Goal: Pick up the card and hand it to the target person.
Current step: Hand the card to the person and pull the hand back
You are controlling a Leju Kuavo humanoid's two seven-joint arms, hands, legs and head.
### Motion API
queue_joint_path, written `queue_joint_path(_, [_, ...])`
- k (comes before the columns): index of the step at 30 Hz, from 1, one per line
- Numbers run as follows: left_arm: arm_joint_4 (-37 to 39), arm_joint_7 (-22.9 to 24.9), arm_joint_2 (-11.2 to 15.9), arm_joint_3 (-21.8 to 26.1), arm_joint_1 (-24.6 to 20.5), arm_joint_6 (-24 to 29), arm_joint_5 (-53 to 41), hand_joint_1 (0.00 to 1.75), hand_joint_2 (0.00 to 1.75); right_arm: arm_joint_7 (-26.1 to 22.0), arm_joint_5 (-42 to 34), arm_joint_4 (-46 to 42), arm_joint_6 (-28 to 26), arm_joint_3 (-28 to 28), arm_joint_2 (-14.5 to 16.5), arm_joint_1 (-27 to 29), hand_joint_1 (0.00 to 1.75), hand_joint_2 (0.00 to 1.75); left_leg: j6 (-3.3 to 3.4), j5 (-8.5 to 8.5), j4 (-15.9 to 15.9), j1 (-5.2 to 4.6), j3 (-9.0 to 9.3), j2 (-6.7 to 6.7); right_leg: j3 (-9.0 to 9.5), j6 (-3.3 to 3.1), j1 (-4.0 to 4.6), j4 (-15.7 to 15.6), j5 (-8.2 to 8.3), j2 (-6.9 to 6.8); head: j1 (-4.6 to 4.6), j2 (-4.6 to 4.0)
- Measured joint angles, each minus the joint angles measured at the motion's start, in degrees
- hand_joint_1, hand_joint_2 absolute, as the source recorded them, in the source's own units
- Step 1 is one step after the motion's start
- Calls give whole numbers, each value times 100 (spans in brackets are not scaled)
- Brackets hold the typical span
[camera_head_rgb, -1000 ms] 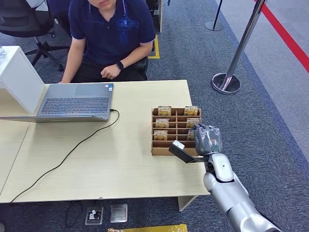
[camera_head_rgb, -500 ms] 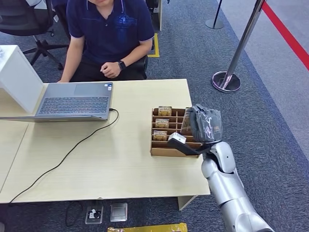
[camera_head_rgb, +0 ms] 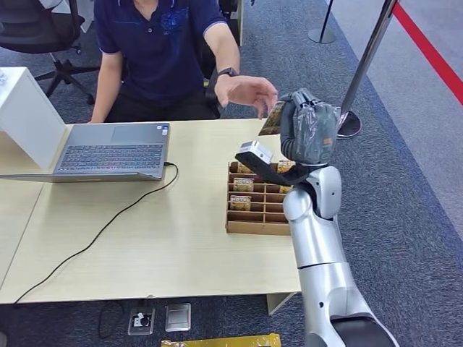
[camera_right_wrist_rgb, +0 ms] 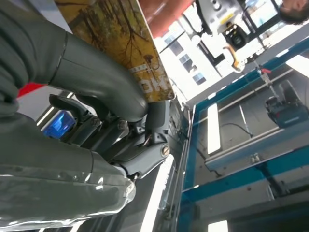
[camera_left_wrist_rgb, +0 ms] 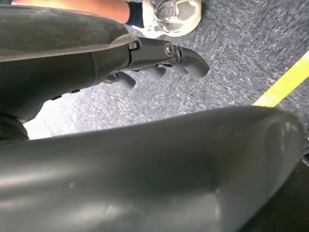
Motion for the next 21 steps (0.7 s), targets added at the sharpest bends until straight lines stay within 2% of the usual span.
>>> queue_joint_path(6, [-19,-12,42,-189,86,12,254,0,0,806,661,379,0,487,-80,-93,175,175,-2,-1,-7,2,8,15,4,-1,2,-7,4,15,0,0])
queue_joint_path(7, [9,-20,40,-175,92,50,254,0,0,769,812,456,0,375,-2,-135,175,175,-2,0,-8,2,7,17,4,-2,2,-8,5,16,0,0])
queue_joint_path(13, [13,0,57,-157,112,51,241,0,0,921,1030,513,0,350,0,-119,175,175,-1,-2,-8,2,9,7,7,-2,2,-7,1,8,0,0])
queue_joint_path(21, [7,7,50,-137,102,44,253,0,0,954,1002,522,0,373,0,-113,173,175,-1,-3,-5,2,5,6,5,-1,2,-5,-1,7,0,0])
